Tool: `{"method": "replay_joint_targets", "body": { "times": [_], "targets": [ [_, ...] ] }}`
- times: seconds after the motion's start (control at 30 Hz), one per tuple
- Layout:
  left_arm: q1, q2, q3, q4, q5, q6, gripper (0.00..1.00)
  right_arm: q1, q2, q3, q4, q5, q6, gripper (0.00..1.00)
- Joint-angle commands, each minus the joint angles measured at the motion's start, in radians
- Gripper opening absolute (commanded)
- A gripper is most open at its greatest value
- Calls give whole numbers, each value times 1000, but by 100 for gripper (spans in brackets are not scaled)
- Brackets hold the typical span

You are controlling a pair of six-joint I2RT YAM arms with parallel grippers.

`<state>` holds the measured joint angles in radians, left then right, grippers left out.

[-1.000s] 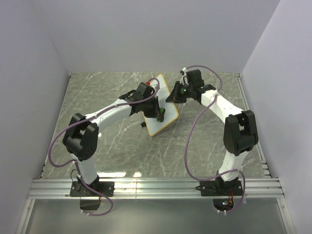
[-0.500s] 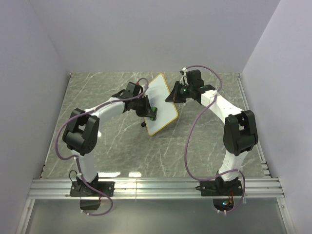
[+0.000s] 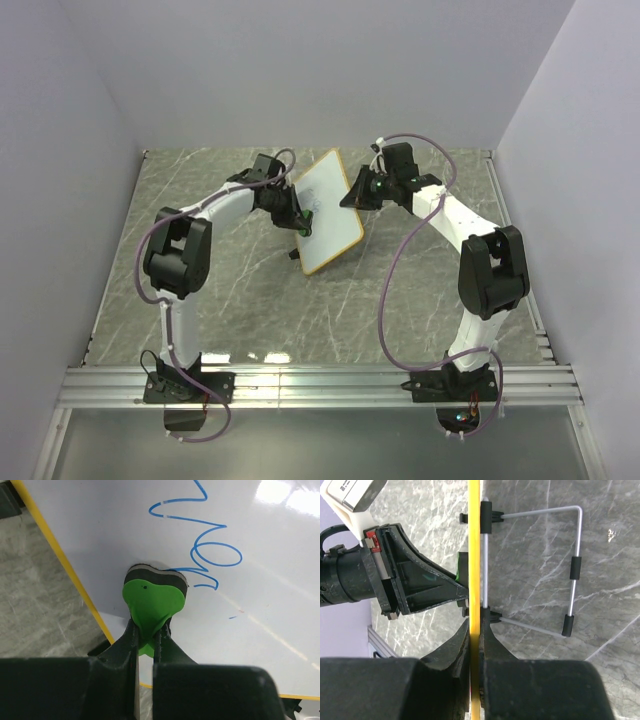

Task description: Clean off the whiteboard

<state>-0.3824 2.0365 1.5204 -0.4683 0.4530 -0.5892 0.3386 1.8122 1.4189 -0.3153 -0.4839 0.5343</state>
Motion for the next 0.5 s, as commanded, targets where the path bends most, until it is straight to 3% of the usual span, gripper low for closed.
{"method": "replay_joint_targets", "body": {
  "times": [0.0,0.47],
  "targets": [
    [-35,109,76,37,-62,43,0,37,-37,-11,-33,-41,-31,0],
    [-151,-22,156,-38,15,25,0,46,-17,0,-38,-58,-39,0]
  ]
}}
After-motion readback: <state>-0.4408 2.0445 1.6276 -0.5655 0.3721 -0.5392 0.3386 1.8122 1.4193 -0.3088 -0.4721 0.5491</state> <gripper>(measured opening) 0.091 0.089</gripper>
